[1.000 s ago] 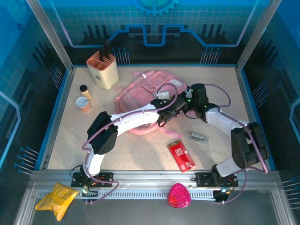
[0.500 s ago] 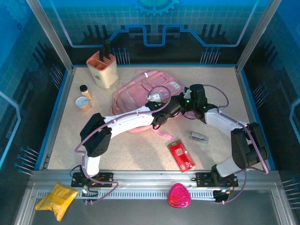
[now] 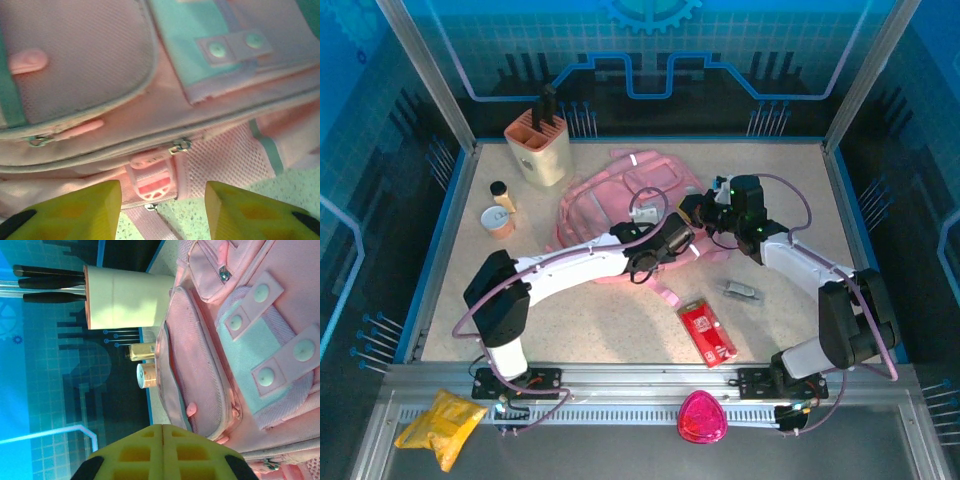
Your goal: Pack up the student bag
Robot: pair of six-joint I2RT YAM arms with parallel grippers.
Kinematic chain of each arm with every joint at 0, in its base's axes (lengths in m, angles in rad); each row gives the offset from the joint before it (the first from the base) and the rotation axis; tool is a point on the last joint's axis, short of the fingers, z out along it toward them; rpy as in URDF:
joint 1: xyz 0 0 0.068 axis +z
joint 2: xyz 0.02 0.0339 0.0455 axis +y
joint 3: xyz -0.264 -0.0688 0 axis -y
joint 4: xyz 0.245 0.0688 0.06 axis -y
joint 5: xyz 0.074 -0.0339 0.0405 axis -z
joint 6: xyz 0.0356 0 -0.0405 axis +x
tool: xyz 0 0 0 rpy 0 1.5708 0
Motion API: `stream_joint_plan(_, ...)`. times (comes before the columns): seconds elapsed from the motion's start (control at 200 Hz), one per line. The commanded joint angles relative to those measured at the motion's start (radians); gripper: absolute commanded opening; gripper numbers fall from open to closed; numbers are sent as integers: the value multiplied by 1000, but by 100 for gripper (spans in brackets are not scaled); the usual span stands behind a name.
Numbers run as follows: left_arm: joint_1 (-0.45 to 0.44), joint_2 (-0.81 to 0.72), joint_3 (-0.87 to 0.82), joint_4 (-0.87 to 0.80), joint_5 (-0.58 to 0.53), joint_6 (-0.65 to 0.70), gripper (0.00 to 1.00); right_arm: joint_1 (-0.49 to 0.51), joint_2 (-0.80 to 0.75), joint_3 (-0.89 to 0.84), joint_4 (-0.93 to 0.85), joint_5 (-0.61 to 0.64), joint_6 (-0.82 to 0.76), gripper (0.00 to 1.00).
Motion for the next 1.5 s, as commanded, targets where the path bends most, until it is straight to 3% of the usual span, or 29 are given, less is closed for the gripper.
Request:
stream_joint_plan(0.0, 3, 43, 42, -5, 34, 81, 50, -3, -12, -20, -26, -29, -38, 0)
stream_joint_plan(0.065, 6, 34, 38, -23, 12, 81, 49, -10, -19, -35, -94, -24, -74, 0)
stream_joint_plan(0.255, 25, -44, -86, 62, 33, 45, 48, 6, -1, -124, -108, -6, -89, 37)
stream_joint_plan(0.35, 37, -66, -125, 76, 29, 30, 48, 26, 21, -139, -90, 8, -86, 48)
stream_joint_plan(0.66, 51, -63, -159, 118, 58, 27, 48, 53, 159, -46, -71, 25, -89, 54)
stream_joint_plan(0.745, 56, -64, -168, 136, 70, 25, 48, 55, 196, -22, -56, 22, -88, 52)
stream_joint_plan(0.86, 58, -61, -165, 132, 82, 43, 48, 54, 210, 17, -74, 52, -107, 41)
stream_joint_plan(1.156, 59, -99, -176, 122, 127, 145, 55, 50, 201, 46, -113, 57, -122, 1)
stream_joint_plan(1.491, 66, -47, -94, 79, 133, 325, 60, 48, 115, 70, -104, 17, -87, 0)
